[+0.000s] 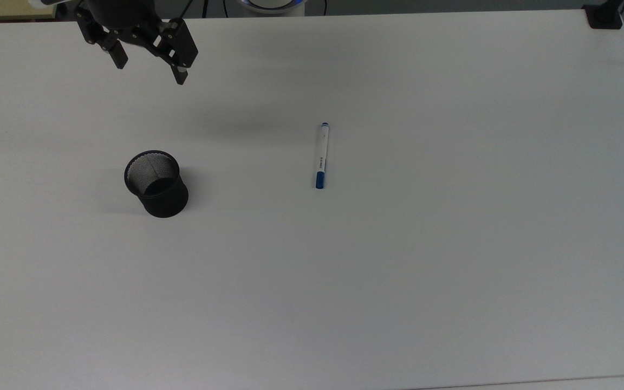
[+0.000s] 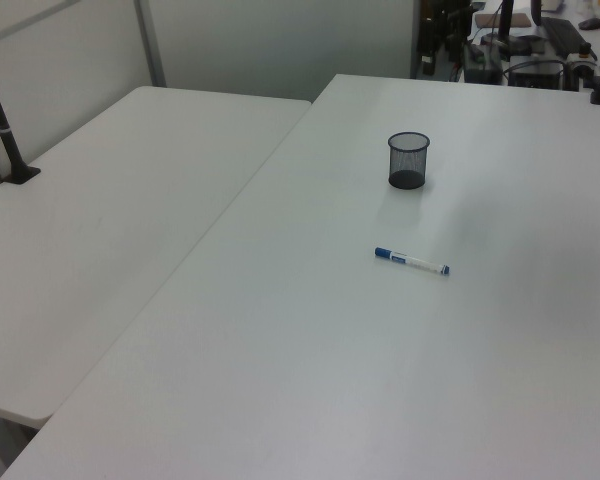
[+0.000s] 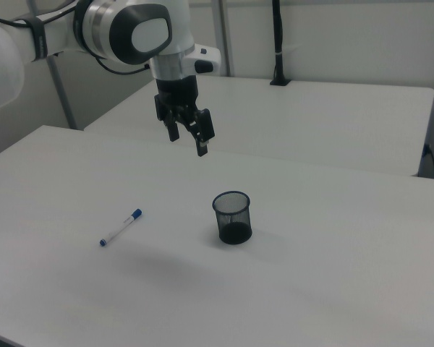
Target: Insert the marker
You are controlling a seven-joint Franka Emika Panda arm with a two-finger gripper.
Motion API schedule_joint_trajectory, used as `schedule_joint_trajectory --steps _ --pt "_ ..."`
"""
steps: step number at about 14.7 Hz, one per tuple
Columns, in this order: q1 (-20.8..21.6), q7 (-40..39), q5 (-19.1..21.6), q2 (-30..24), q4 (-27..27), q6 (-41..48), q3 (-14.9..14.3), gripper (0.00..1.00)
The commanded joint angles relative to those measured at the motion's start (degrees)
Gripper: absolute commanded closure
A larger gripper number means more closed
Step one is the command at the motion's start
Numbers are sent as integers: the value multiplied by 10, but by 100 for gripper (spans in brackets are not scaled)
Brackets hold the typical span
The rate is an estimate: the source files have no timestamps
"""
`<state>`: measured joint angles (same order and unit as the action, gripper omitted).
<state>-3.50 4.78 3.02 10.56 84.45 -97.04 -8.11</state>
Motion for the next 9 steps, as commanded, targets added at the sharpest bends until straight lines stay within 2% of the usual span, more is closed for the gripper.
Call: schedule_joint_trajectory --steps 1,9 --pt "14 -17 8 -16 12 11 -16 0" --pt "14 -78 2 -19 16 16 -16 0"
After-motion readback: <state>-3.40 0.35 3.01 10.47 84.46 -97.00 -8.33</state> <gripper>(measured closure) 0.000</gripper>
